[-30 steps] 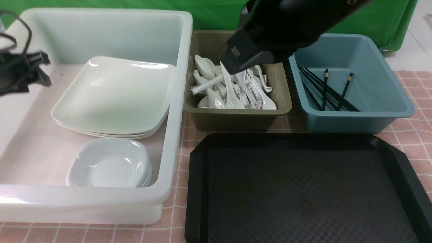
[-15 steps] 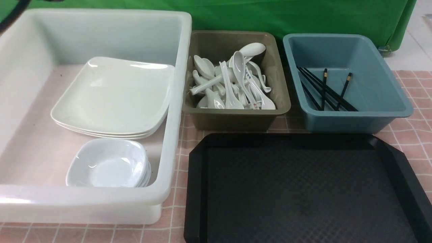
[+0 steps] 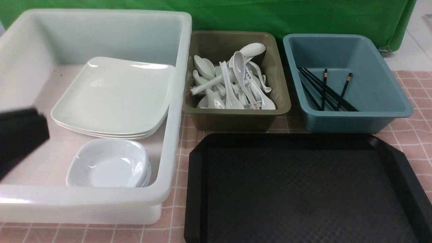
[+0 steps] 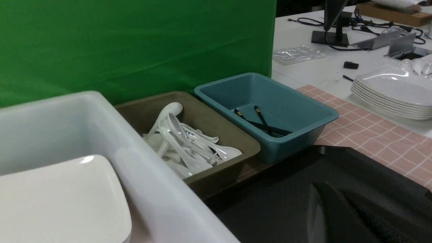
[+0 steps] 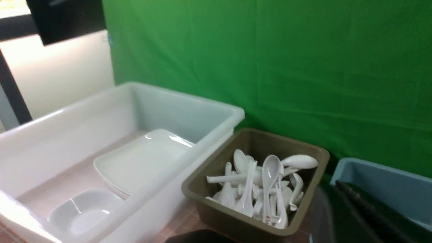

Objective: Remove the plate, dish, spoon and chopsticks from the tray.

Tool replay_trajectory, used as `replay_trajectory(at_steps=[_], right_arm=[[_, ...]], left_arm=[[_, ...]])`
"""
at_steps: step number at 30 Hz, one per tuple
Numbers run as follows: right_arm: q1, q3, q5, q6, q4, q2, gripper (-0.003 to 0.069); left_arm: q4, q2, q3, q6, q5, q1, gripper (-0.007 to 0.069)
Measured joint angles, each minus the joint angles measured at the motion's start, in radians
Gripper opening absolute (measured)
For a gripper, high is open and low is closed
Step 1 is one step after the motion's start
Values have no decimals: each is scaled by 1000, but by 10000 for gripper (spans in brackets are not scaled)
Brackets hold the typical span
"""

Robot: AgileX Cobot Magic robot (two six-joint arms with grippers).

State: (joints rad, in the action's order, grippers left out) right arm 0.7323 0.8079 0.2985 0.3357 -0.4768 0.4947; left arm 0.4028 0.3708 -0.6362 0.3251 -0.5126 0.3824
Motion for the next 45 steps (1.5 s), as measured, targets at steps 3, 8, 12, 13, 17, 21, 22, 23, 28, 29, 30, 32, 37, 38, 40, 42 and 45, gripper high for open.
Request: replay_trajectory(at_steps=[3,8,12,13,17,21,22,23,28,29,30,32,37,38,40,42,45], right_arm=[[0,-147,-119,0,-3,-99,30],[0,-318,-270,0,-4,-222,30],[0,-339,-275,0,-5,-245,36],[0,-339,-275,0,-6,-245,37],[0,-339,-275,0,-6,-245,42],[0,-339,-275,0,-7,-245,46],[0,-339,-275,0,-7,-245,48],[0,-339,-275,0,-7,-245,49],[0,-339,-275,0,-7,-245,60],[0,-339,-275,0,-7,-245,63],[0,-339,-275,0,-7,-245,66],[0,-339,-276,0,-7,-245,69],[0,-339,-276,1,-7,-245,78],[0,-339,-276,1,-7,-245,80],[0,-339,-276,1,-7,-245,82],[0,-339,-277,1,-7,-245,85],[0,-339,-277,1,-7,-245,91]], left_arm=[[6,-78,96,-15,51,0,-11],[58,-194,260,-40,173,0,-3],[67,-202,298,-41,198,0,-3],[68,-202,299,-41,204,0,-3],[65,-202,302,-40,209,0,-2],[18,-203,302,-38,209,0,-2],[9,-203,302,-38,209,0,-2],[-3,-203,302,-37,209,0,-2],[-13,-203,302,-20,209,0,-1],[-13,-203,302,-18,209,0,-1],[-13,-203,302,-17,209,0,-1],[-13,-203,302,-17,209,0,-1],[-90,-208,314,-44,226,-4,0],[-114,-213,325,-69,244,-12,1],[-182,-232,371,-142,295,-53,1],[-233,-260,429,-200,334,-113,1],[-294,-321,532,-269,382,-232,4]])
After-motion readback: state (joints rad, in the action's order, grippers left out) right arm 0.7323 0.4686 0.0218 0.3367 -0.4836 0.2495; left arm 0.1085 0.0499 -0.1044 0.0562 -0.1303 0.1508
